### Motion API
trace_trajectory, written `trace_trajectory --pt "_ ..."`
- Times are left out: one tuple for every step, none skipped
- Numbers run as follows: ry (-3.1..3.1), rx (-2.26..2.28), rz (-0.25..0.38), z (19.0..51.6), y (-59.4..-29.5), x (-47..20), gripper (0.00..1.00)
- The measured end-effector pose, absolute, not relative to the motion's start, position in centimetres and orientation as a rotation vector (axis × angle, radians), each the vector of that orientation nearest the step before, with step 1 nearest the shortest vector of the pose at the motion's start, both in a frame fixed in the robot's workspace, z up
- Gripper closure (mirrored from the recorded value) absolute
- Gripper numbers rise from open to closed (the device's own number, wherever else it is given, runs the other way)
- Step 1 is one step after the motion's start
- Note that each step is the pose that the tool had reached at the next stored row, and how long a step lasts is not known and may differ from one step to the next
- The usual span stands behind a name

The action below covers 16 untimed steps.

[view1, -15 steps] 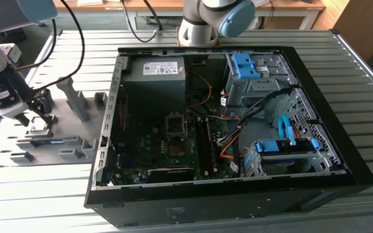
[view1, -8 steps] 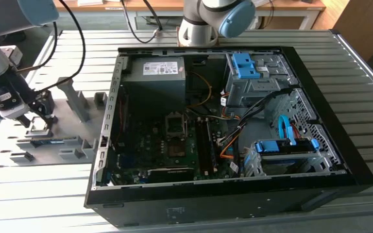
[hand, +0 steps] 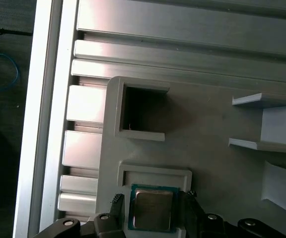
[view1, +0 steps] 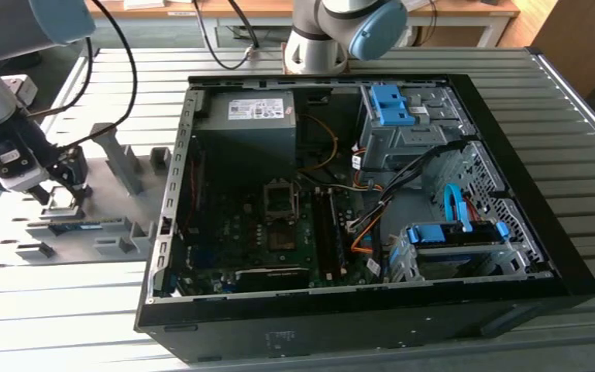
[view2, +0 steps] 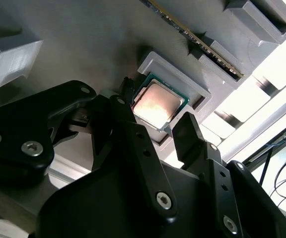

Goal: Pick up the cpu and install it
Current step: 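Pick up the cpu and move it towards the insertion slot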

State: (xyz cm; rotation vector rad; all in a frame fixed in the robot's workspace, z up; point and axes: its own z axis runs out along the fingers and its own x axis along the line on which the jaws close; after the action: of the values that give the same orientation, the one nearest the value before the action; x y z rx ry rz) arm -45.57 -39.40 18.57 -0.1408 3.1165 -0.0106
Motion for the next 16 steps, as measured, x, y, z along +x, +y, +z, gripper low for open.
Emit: trace_trajectory --pt "3.117 -0.141 -0.011 18.56 -39.40 -45.57 0.41" --pt "3.117 -0.141 -0.011 18.54 -39.40 -45.58 0.41" --pt "3.116 -0.139 -0.011 18.51 -39.40 -45.58 0.41" --pt "3.117 -0.134 -0.011 18.49 -39.40 -45.59 0.41" --pt "3.117 -0.129 -0.011 18.47 -39.40 -45.60 0.41" --pt "3.117 -0.120 -0.011 18.45 -39.39 -45.60 0.41" --pt "3.118 -0.110 -0.012 18.42 -39.39 -45.60 0.41" --pt "3.118 -0.103 -0.012 18.41 -39.39 -45.60 0.41" --pt "3.118 -0.100 -0.013 18.38 -39.39 -45.60 0.41" --pt "3.118 -0.100 -0.013 18.36 -39.39 -45.60 0.41" --pt "3.118 -0.099 -0.013 18.34 -39.39 -45.60 0.41" --pt "3.118 -0.099 -0.013 18.33 -39.39 -45.60 0.41" --pt "3.118 -0.099 -0.013 18.31 -39.39 -45.60 0.41" --pt "3.118 -0.099 -0.013 18.30 -39.39 -45.60 0.41" --pt "3.118 -0.099 -0.013 18.28 -39.39 -45.60 0.41" --pt "3.118 -0.099 -0.013 18.26 -39.39 -45.60 0.41"
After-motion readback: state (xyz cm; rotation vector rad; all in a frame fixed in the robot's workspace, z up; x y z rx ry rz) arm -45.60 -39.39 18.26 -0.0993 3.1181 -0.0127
